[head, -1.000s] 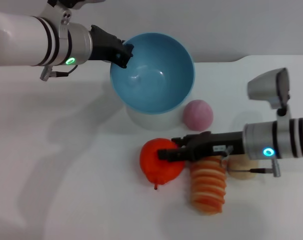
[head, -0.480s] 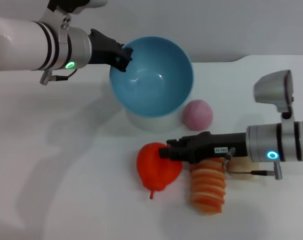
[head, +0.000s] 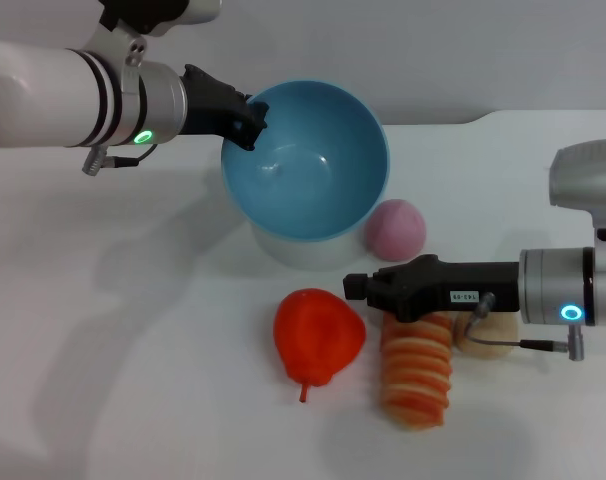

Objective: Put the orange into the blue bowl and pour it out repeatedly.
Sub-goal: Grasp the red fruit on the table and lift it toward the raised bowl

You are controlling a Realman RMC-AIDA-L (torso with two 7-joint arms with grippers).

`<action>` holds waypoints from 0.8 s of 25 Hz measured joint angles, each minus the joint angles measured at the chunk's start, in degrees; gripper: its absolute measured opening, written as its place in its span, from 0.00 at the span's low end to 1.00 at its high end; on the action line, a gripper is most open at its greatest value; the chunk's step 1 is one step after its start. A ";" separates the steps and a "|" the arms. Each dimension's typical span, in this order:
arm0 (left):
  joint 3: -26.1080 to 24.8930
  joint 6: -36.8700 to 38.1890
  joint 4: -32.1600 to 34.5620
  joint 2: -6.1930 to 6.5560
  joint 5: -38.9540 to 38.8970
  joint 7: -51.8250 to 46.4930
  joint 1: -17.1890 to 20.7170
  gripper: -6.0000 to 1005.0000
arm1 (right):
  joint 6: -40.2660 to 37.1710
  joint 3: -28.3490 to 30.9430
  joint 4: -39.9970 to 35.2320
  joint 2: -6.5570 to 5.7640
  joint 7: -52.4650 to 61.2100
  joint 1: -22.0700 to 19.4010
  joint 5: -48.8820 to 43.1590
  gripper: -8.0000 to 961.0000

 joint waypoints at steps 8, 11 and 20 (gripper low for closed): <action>0.20 -0.05 0.00 0.00 -0.06 0.00 -0.13 0.00 | 1.34 -2.82 -0.27 -0.01 3.32 0.93 -0.47 0.04; 0.37 -0.06 -0.14 -0.05 -0.08 0.00 -0.09 0.00 | 2.32 -4.94 -0.19 0.17 4.16 1.45 -0.52 0.10; 1.71 -0.66 -0.86 -0.02 -0.10 -0.46 0.00 0.00 | 4.42 -7.72 0.68 0.38 4.99 2.10 -0.22 0.40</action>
